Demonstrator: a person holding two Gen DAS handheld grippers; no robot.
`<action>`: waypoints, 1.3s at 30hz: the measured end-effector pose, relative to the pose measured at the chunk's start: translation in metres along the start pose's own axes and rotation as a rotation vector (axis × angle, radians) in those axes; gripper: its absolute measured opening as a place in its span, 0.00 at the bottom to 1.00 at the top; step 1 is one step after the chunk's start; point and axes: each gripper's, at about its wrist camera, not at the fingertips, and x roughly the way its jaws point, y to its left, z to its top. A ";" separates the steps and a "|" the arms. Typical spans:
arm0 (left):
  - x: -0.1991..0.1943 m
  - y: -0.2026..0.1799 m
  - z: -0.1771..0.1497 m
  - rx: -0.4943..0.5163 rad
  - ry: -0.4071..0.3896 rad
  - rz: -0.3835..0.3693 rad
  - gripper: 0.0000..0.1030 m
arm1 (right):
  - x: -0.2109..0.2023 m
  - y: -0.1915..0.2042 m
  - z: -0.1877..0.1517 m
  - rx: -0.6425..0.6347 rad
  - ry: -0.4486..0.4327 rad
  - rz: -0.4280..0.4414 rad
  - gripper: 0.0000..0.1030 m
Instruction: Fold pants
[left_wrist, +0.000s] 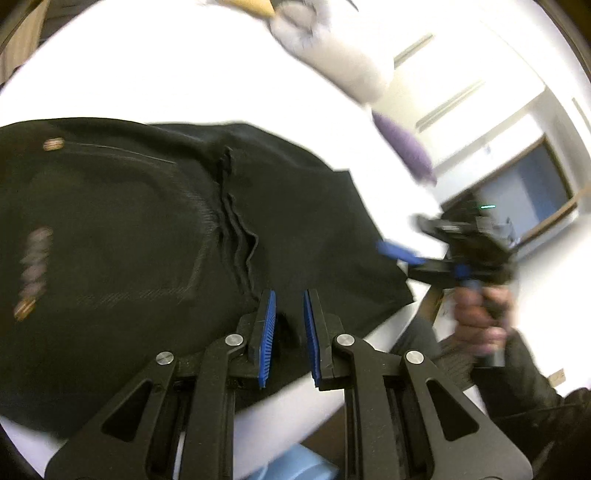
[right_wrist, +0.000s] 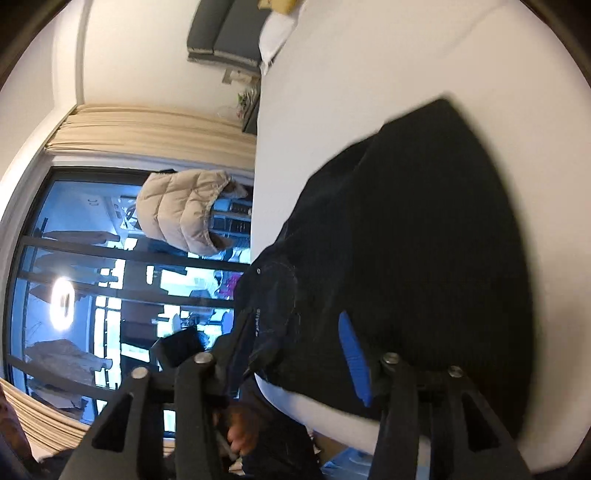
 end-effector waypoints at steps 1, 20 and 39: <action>-0.016 0.004 -0.005 -0.018 -0.029 -0.005 0.15 | 0.012 -0.008 0.002 0.026 0.017 -0.038 0.65; -0.151 0.168 -0.086 -0.693 -0.532 -0.164 0.90 | 0.047 0.036 0.002 0.003 -0.017 0.001 0.56; -0.144 0.190 -0.112 -0.897 -0.573 -0.207 0.89 | 0.079 0.064 0.018 -0.042 0.061 0.041 0.56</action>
